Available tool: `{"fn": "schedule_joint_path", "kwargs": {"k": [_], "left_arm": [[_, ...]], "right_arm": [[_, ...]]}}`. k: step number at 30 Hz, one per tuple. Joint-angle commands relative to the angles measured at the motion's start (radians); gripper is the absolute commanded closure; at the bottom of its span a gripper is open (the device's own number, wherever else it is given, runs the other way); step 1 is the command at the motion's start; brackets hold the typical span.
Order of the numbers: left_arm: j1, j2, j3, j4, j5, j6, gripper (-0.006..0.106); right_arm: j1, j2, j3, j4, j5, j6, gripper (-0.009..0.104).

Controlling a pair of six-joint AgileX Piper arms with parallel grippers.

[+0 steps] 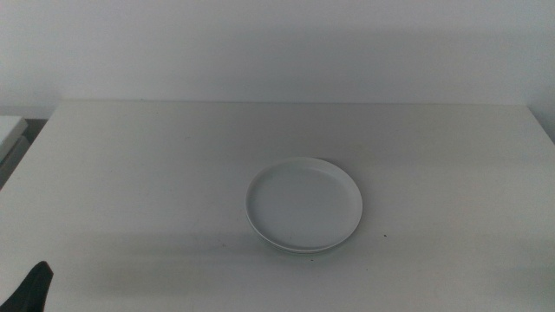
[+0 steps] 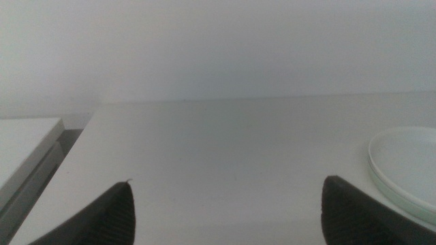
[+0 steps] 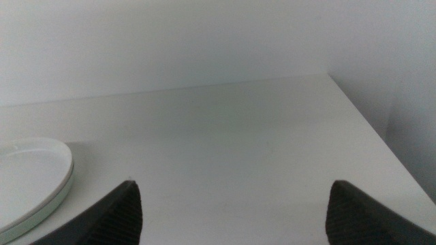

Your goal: Stack the three bowls on top of each other.

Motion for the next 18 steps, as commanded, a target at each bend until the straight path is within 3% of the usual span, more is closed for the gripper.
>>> {"fn": "schedule_joint_path", "kwargs": {"k": [1, 18], "left_arm": [[0.001, -0.005, 0.003, -0.027, -0.028, -0.006, 0.007], [0.001, -0.005, 0.003, -0.039, -0.085, -0.006, 0.007]], "right_arm": [[-0.007, -0.004, 0.004, -0.008, -0.021, -0.003, 0.011], [-0.007, -0.004, 0.004, -0.003, -0.023, -0.003, 0.011]]}}
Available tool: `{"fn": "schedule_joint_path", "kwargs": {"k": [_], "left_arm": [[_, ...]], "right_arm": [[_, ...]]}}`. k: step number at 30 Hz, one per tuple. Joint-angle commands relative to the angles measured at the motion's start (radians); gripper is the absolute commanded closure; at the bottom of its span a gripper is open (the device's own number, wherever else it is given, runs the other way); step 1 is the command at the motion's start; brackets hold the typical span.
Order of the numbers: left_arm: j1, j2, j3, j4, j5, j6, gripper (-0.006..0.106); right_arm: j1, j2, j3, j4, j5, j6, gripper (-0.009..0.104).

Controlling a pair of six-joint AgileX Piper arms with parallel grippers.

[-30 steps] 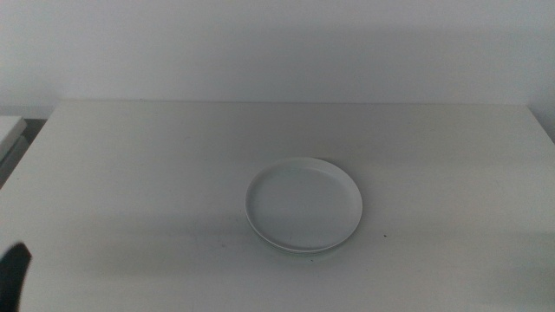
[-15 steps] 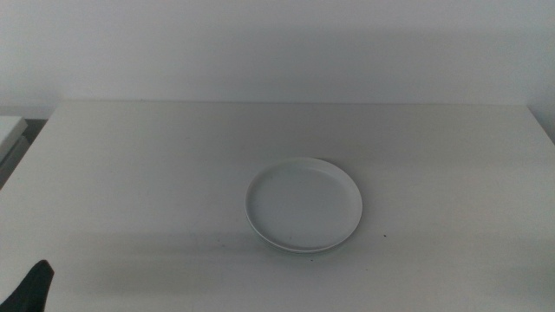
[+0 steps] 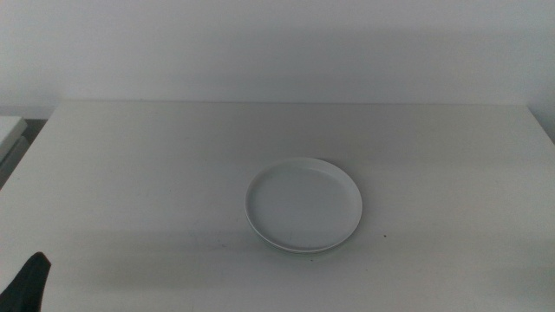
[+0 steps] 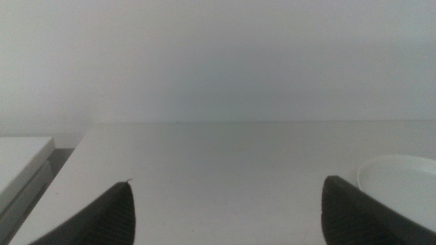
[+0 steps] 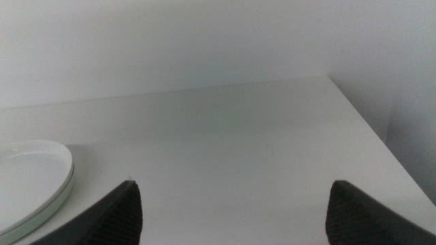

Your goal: Stack the three bowls on top of each other.

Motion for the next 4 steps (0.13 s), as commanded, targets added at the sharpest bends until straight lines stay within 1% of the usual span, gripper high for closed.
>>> {"fn": "schedule_joint_path", "kwargs": {"k": [1, 4], "left_arm": [[0.001, -0.004, 0.001, -0.004, -0.016, -0.004, 0.007], [0.001, -0.004, 0.001, -0.004, -0.018, -0.004, 0.007]], "right_arm": [[-0.006, -0.004, 0.004, -0.003, -0.014, -0.003, 0.011], [-0.006, -0.004, 0.004, -0.003, -0.014, -0.003, 0.011]]}}
